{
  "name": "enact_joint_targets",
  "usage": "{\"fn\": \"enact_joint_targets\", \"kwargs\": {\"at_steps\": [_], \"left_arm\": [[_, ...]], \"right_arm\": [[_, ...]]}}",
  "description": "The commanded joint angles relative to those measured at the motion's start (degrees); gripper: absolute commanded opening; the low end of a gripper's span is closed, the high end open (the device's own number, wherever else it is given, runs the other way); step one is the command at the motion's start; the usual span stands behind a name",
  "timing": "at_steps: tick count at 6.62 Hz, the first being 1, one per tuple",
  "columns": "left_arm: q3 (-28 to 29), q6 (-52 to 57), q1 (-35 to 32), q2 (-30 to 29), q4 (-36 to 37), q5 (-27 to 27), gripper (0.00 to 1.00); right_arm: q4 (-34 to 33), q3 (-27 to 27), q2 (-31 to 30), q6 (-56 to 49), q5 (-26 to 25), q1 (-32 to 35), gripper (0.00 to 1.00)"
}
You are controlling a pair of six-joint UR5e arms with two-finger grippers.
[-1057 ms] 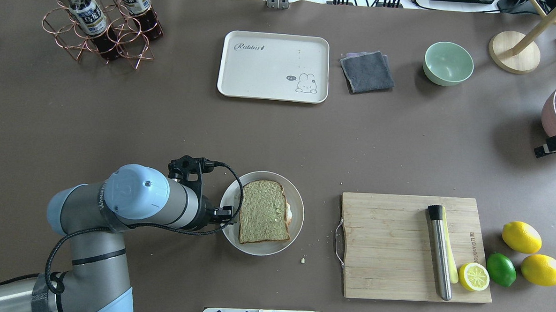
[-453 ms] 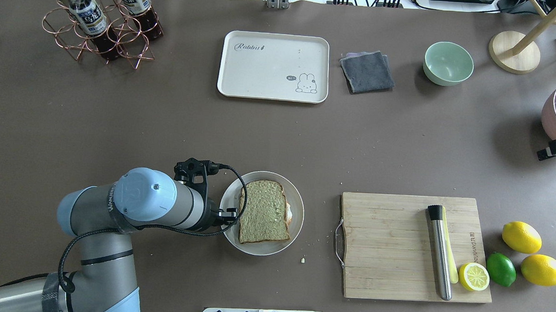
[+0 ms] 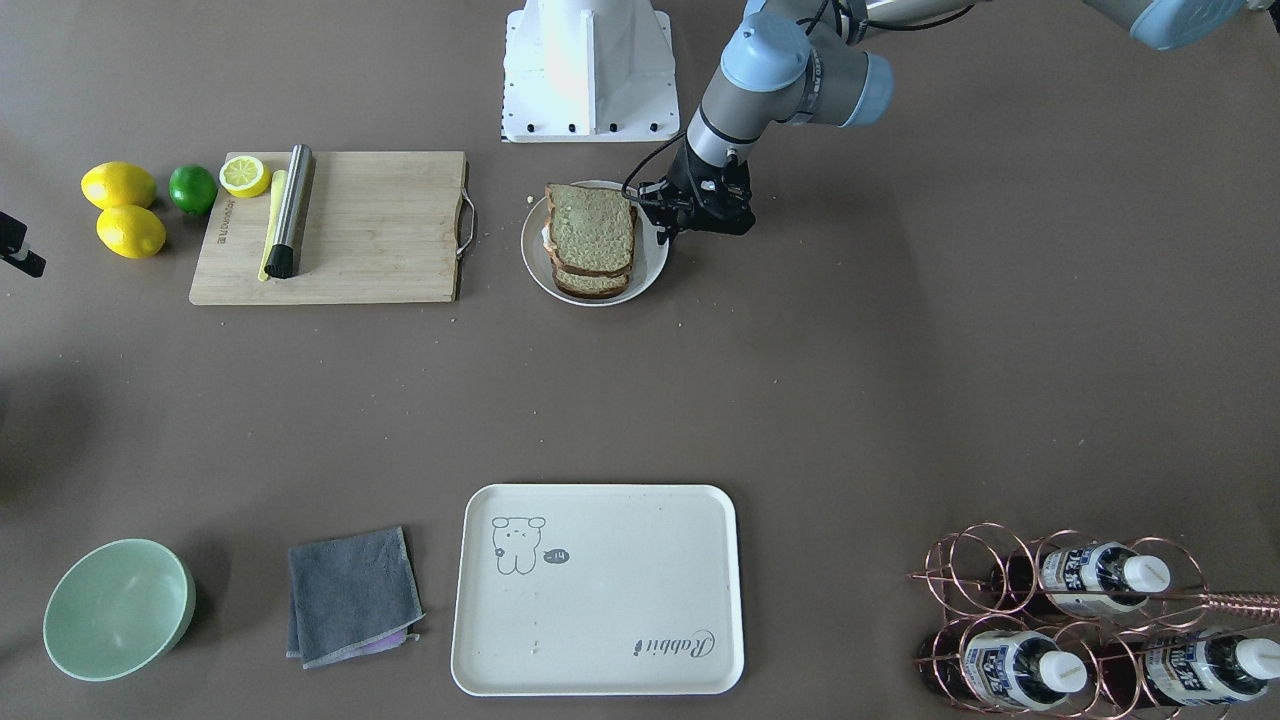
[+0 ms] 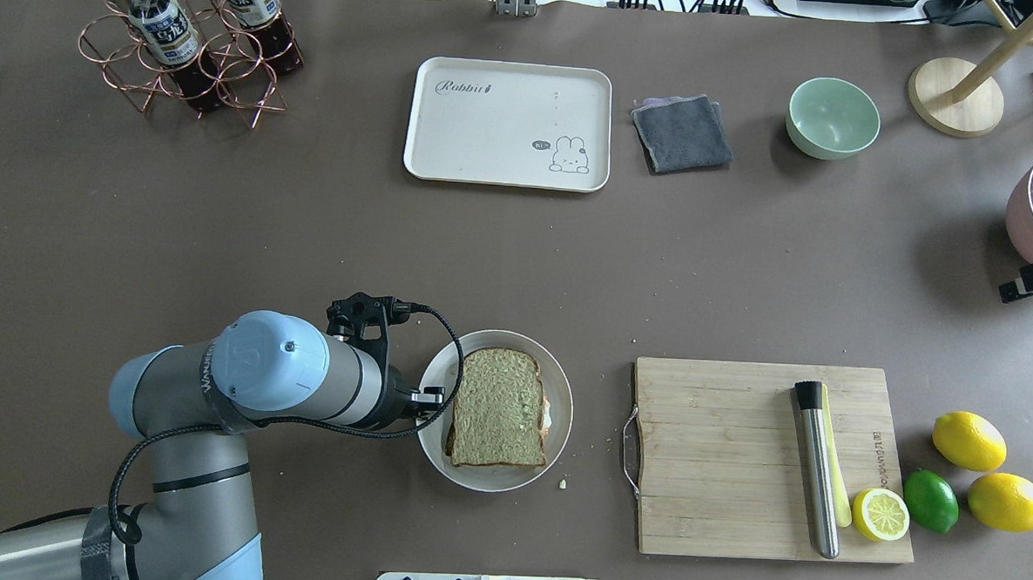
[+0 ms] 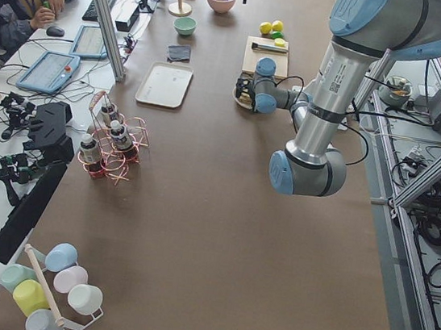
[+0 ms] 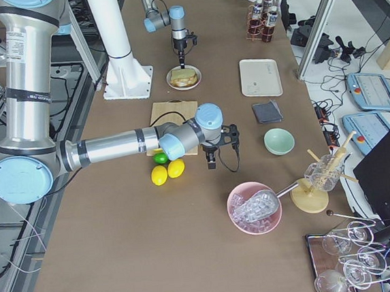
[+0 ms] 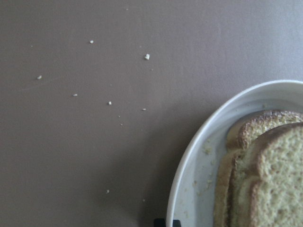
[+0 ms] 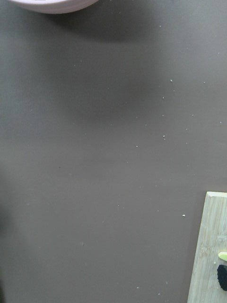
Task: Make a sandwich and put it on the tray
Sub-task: 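Slide the plate with the left gripper onto the cream tray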
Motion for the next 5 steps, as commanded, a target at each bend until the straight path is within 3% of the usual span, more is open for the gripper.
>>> {"fn": "enact_joint_targets", "kwargs": {"at_steps": [1, 3, 4, 5], "left_arm": [[-0.46, -0.84, -1.64, -0.55, -0.34, -0.39, 0.00], [0.24, 0.03, -6.72, -2.31, 0.27, -2.14, 0.00], [3.46, 2.82, -11.89, -4.41, -0.16, -8.33, 0.00], [8.19, 5.03, -15.50, -7.65, -0.34, -11.00, 0.00]], "right_arm": [[0.00, 0.21, -0.05, 0.00, -0.01, 0.06, 1.00], [0.09, 0.21, -0.75, -0.44, -0.27, -0.20, 1.00], [0.18, 0.12, -1.54, -2.70, -0.27, -0.21, 1.00], [0.44, 0.30, -1.72, -2.99, -0.27, -0.21, 1.00]]}}
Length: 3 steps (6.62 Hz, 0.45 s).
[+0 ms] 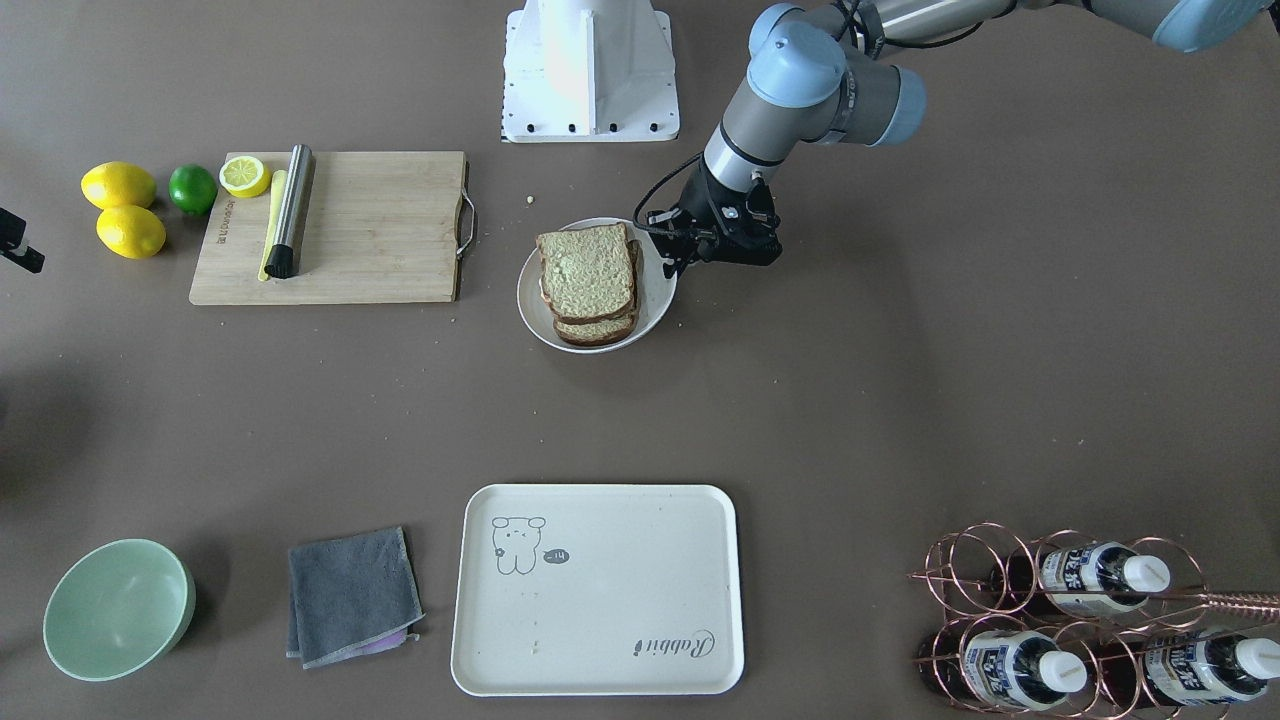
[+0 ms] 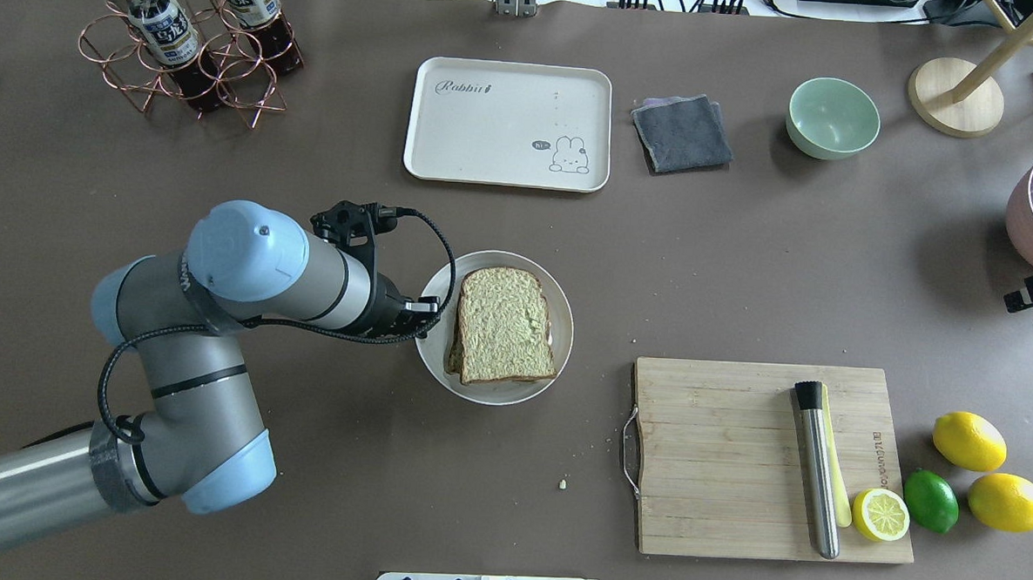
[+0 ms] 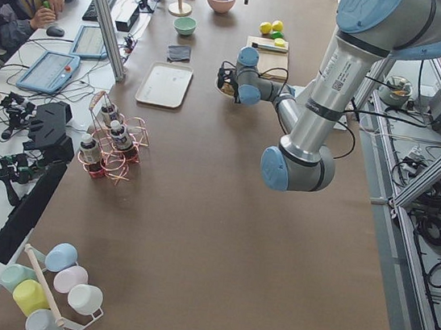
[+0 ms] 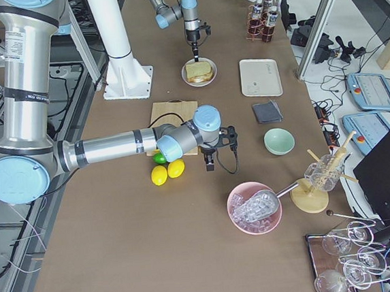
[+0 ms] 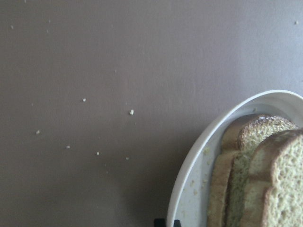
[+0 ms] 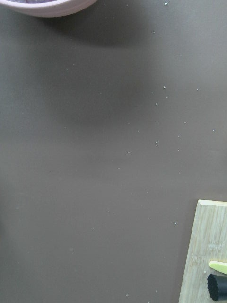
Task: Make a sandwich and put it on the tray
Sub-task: 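Slide the plate with the left gripper onto the cream tray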
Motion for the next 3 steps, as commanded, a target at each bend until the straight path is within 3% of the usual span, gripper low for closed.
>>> {"fn": "enact_joint_targets", "kwargs": {"at_steps": [1, 3], "left_arm": [[10.58, 4.42, -8.29, -6.94, -0.66, -8.06, 0.00], [27.42, 4.70, -12.79, -14.14, -10.98, -10.99, 0.00]], "right_arm": [[0.31, 0.19, -0.14, -0.95, 0.06, 0.48, 1.00], [0.40, 0.36, 0.13, -0.86, 0.51, 0.92, 1.00]]}}
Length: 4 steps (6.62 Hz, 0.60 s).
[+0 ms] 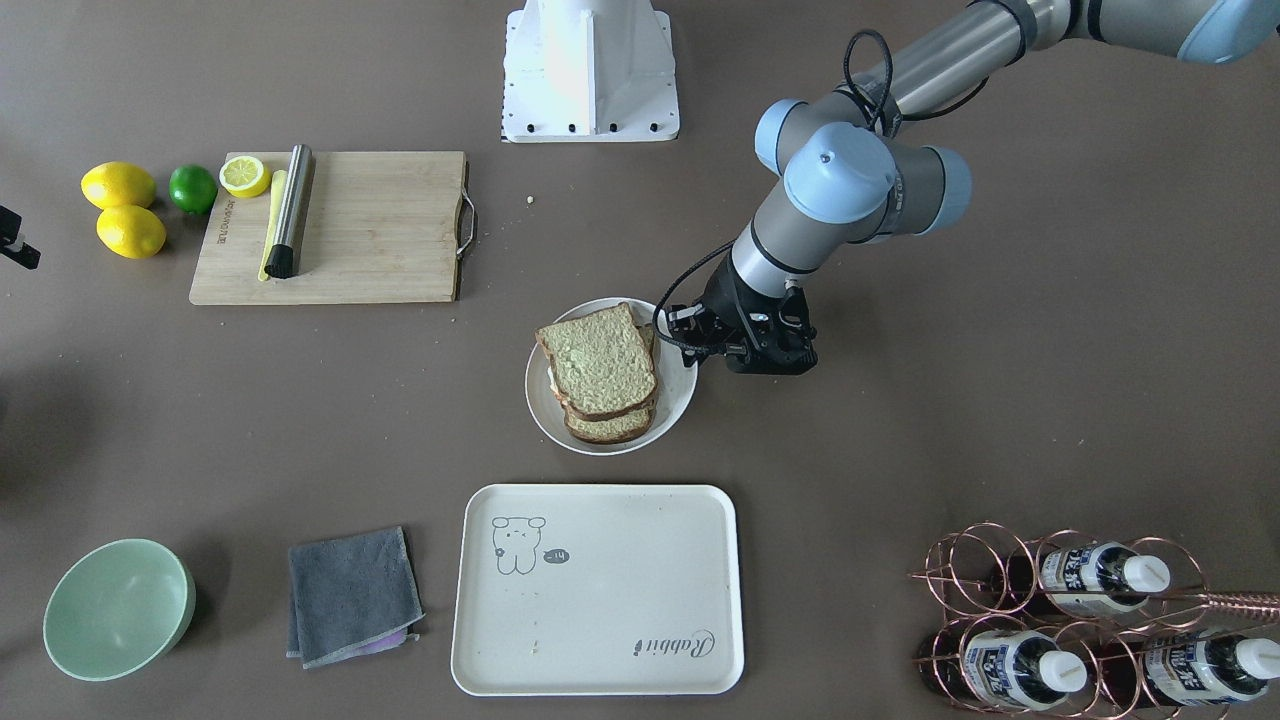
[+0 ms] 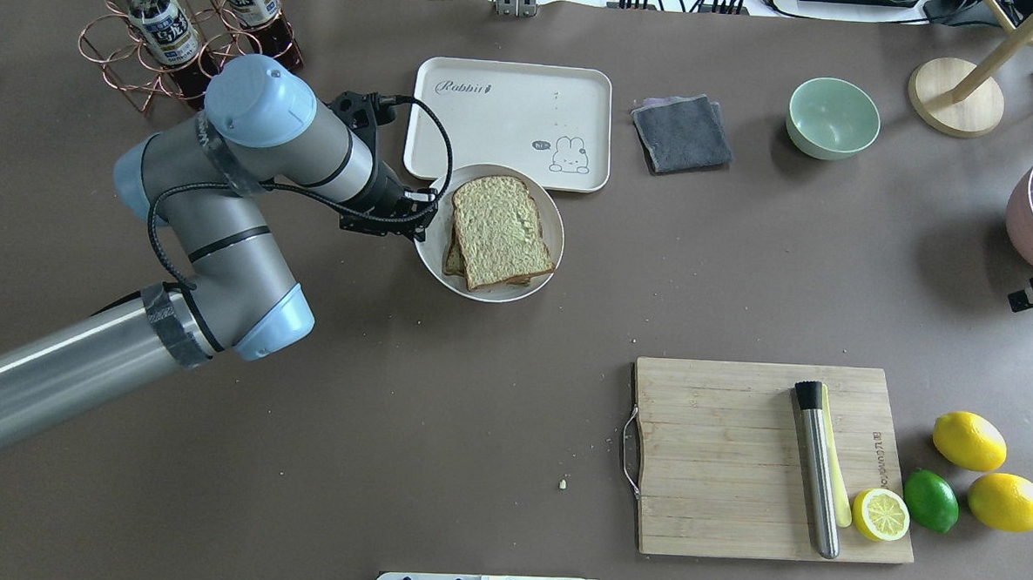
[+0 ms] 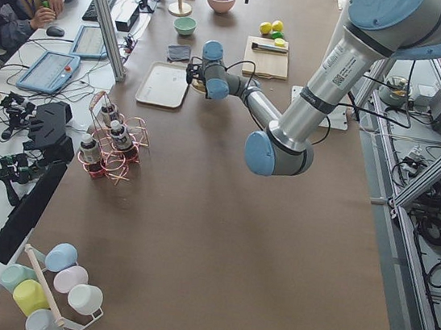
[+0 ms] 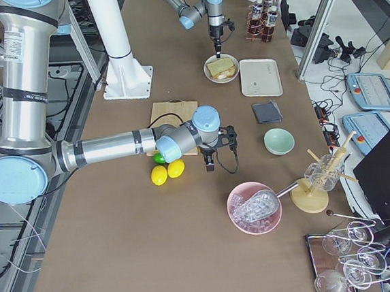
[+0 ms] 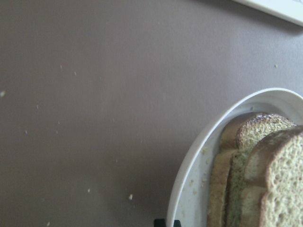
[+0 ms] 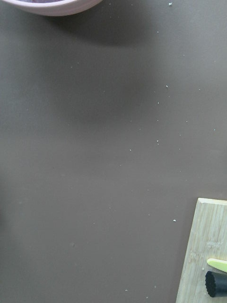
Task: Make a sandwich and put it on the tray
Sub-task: 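Slide the plate with the left gripper onto the cream tray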
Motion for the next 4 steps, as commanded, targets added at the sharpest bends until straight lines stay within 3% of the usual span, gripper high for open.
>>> {"fn": "enact_joint_targets", "kwargs": {"at_steps": [1, 2, 4], "left_arm": [[15.37, 0.33, -3.79, -8.92, -5.55, -2.77, 0.00], [24.73, 0.42, -4.41, -16.19, -5.64, -2.78, 0.00], [36.91, 0.77, -5.46, -22.13, -11.84, -2.43, 0.00]], "right_arm": [[0.21, 0.74, -0.13, -0.10, -0.39, 0.25, 1.00], [0.21, 1.62, -0.48, -0.01, -0.39, 0.34, 1.00], [0.21, 1.63, -0.39, -0.01, -0.83, 0.25, 1.00]]}}
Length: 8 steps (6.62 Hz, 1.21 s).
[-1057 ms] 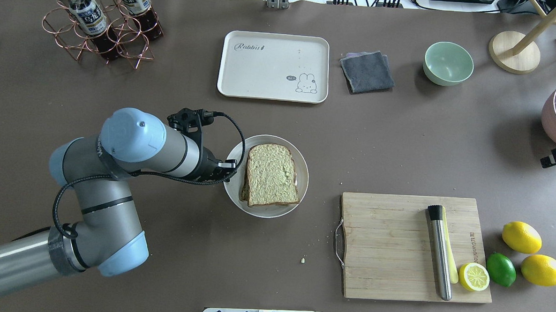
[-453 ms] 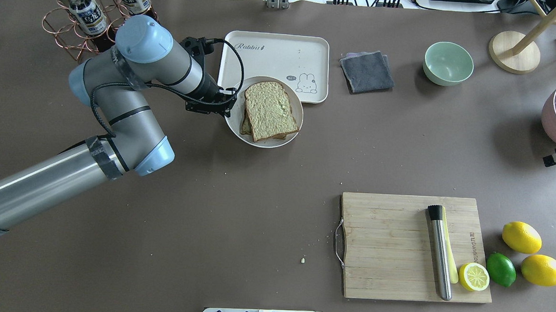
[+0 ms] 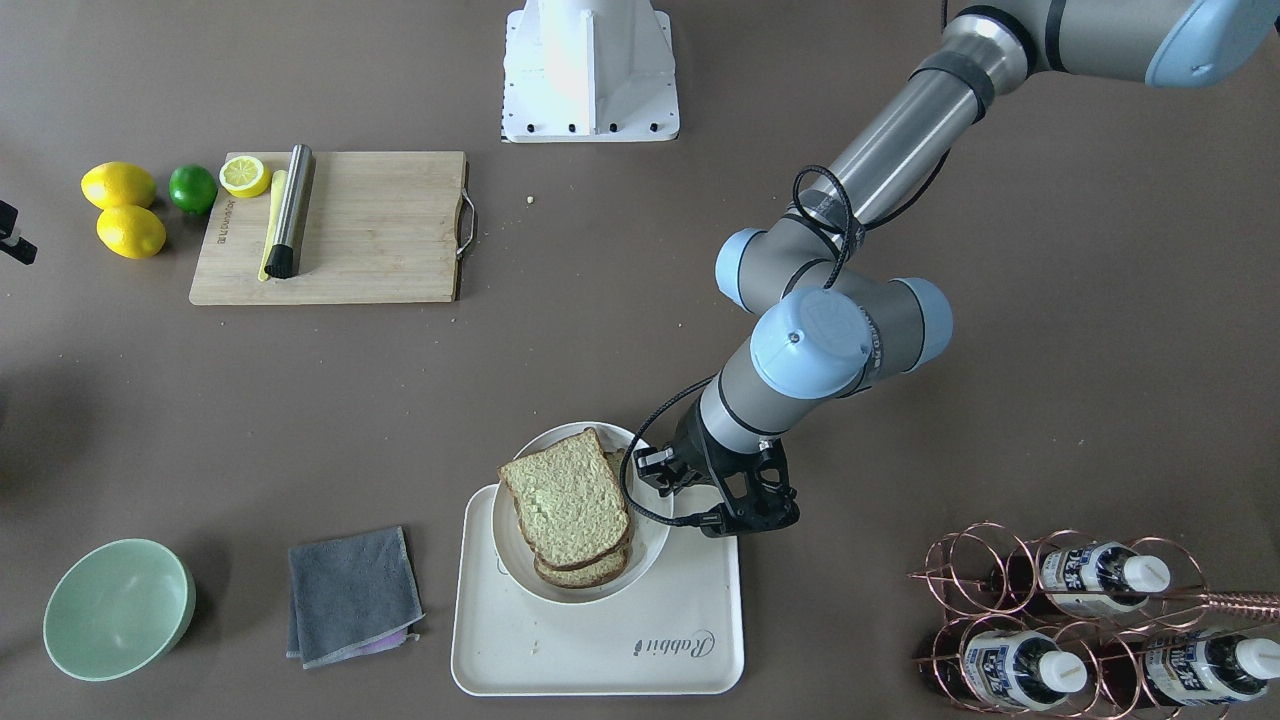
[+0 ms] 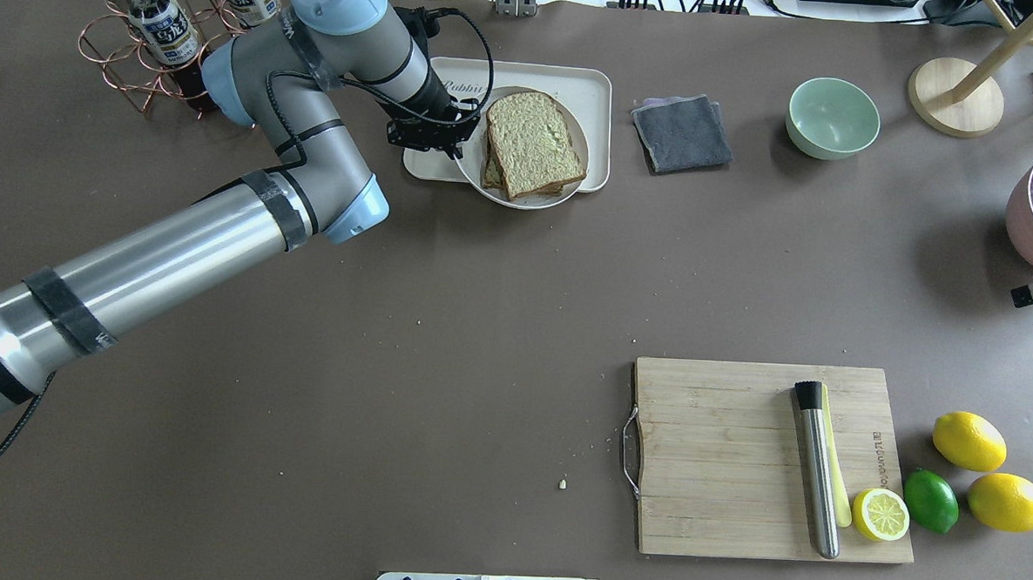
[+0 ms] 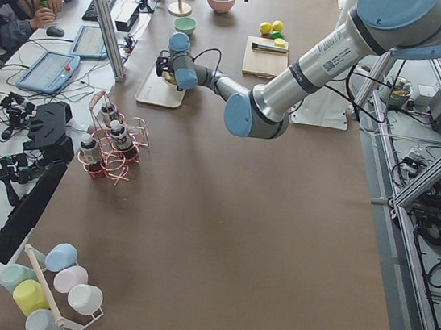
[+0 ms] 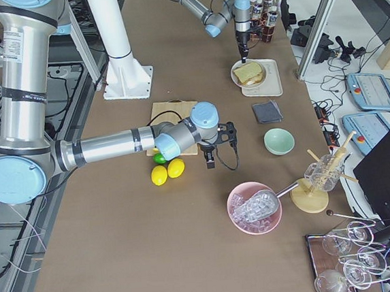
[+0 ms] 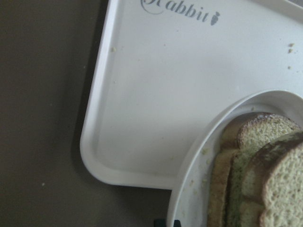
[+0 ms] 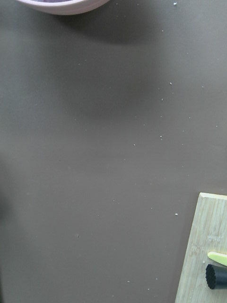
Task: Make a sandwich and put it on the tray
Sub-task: 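Slide the plate with the left gripper onto the cream tray, then settle the plate on the tray and open the left gripper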
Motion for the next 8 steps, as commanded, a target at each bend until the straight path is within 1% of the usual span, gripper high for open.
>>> {"fn": "enact_joint_targets", "kwargs": {"at_steps": [1, 2, 3, 4, 7, 8], "left_arm": [[9.33, 0.16, -0.94, -4.13, -4.33, 0.41, 0.00], [11.00, 0.16, -1.21, -4.31, -5.30, 0.50, 0.00], [11.72, -0.01, -1.30, -4.66, -5.39, 1.72, 0.00], [12.68, -0.28, -1.30, -5.10, -5.39, 3.21, 0.00], [13.74, -0.90, -1.12, -5.81, -6.26, 5.06, 0.00], [14.35, -0.81, -1.21, -5.72, -6.27, 5.77, 0.35]], "right_arm": [[0.00, 0.10, 0.15, 0.01, -0.36, -0.02, 1.00], [0.00, -0.08, 0.41, 0.01, -0.36, -0.11, 1.00], [0.00, 0.01, 0.59, 0.09, -1.58, -0.19, 1.00], [0.00, 0.01, 0.59, 0.09, -1.68, -0.28, 1.00], [0.00, -0.25, 0.33, 0.09, -2.38, -0.72, 1.00], [0.00, -0.60, 0.59, 0.09, -2.81, -1.16, 1.00]]}}
